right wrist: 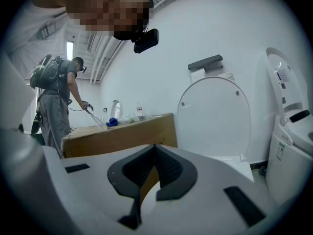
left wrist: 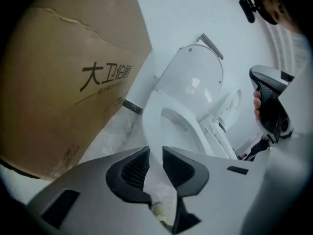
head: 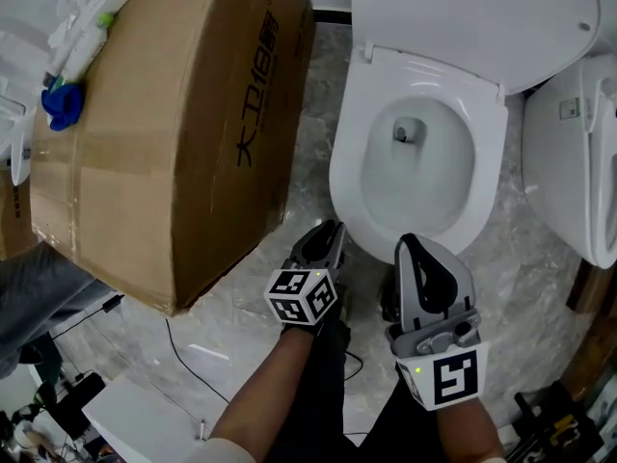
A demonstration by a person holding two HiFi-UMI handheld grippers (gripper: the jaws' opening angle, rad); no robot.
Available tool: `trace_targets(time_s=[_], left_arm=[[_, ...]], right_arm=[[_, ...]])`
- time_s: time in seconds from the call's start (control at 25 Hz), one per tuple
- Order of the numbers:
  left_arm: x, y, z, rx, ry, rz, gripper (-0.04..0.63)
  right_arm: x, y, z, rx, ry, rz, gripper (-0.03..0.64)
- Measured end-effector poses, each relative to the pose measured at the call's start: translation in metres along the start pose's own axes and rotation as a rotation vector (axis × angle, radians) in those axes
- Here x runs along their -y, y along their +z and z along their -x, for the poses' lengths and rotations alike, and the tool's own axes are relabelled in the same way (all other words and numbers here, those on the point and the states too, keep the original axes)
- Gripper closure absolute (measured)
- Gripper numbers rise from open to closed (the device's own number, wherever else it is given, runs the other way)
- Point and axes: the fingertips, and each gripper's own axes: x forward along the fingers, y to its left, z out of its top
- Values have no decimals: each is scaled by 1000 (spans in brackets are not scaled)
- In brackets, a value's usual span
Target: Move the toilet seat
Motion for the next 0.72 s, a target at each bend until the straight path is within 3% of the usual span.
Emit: trace_targets(time_s=[0.2, 0.28, 0.44, 0.72], left_arm=[[-10, -15, -11, -4, -28, 256, 477], [-7, -20, -14, -7, -58, 316, 476], [6, -30, -19, -35, -101, 348, 477], [12, -31, -14, -85, -87, 352, 485]], right_arm=[[-4, 0, -6, -3, 14, -7, 604], [-3, 1, -6, -7, 15, -8, 604], [1, 3, -4, -15, 12, -10, 604], [4, 11, 8, -35, -8, -17, 604]])
